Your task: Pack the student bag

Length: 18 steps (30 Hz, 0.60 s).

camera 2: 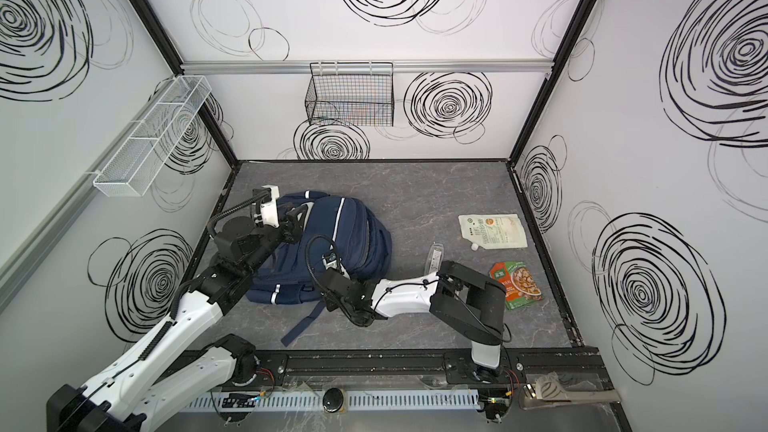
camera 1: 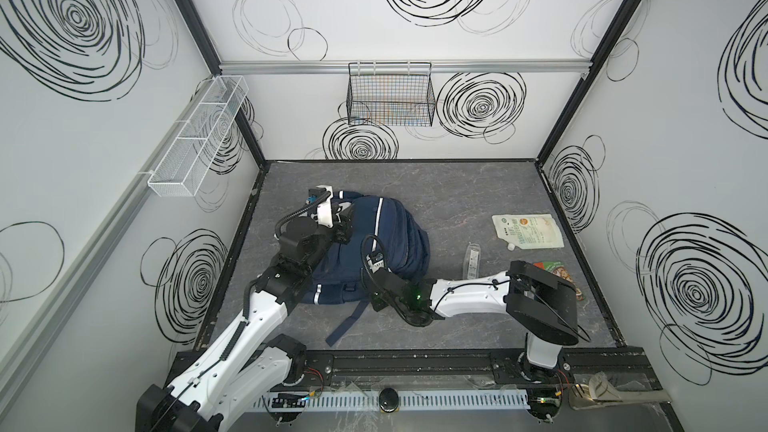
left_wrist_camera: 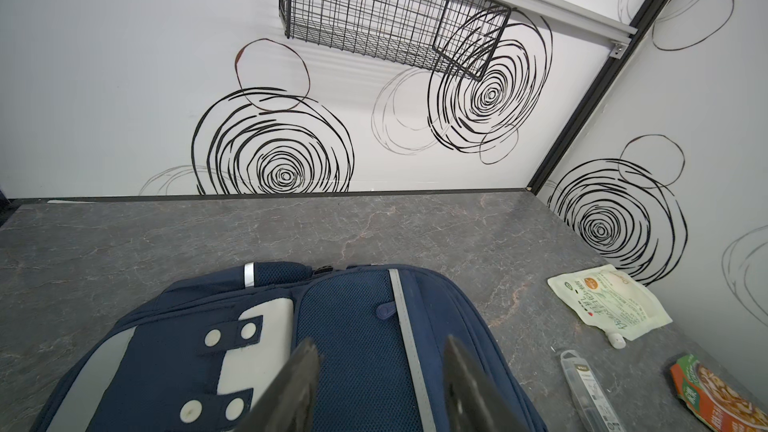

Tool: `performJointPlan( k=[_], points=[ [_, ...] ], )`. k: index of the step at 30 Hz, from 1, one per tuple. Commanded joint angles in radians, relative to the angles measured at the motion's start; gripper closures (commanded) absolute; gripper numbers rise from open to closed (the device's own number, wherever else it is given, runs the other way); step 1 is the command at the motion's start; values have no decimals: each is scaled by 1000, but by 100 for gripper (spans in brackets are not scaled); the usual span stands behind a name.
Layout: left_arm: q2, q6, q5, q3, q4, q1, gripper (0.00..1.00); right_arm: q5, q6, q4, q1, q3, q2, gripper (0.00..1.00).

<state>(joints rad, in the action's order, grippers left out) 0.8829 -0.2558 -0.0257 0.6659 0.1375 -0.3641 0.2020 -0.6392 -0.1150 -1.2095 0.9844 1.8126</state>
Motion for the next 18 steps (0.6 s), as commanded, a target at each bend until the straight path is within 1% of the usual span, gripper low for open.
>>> performJointPlan(
  k=[1, 6, 7, 8, 14, 16, 18],
  points=[
    [2, -13, 7, 6, 52, 10, 48, -20, 0, -46, 13, -12, -70, 85],
    [6, -16, 10, 5, 53, 14, 48, -53, -8, -22, 14, -41, -138, 87],
    [6, -16, 10, 5, 53, 13, 48, -68, -10, -21, 16, -50, -152, 96],
    [7, -16, 10, 5, 53, 13, 47, -80, -12, -22, 17, -56, -161, 100],
    [11, -11, 17, 5, 53, 16, 48, -191, -16, -17, 32, -89, -200, 100],
    [15, 22, 34, 3, 54, 10, 45, -238, -16, -20, 48, -98, -212, 100],
    [13, 110, 56, 0, 50, -16, 40, -305, -28, -18, 76, -110, -230, 100]
  ],
)
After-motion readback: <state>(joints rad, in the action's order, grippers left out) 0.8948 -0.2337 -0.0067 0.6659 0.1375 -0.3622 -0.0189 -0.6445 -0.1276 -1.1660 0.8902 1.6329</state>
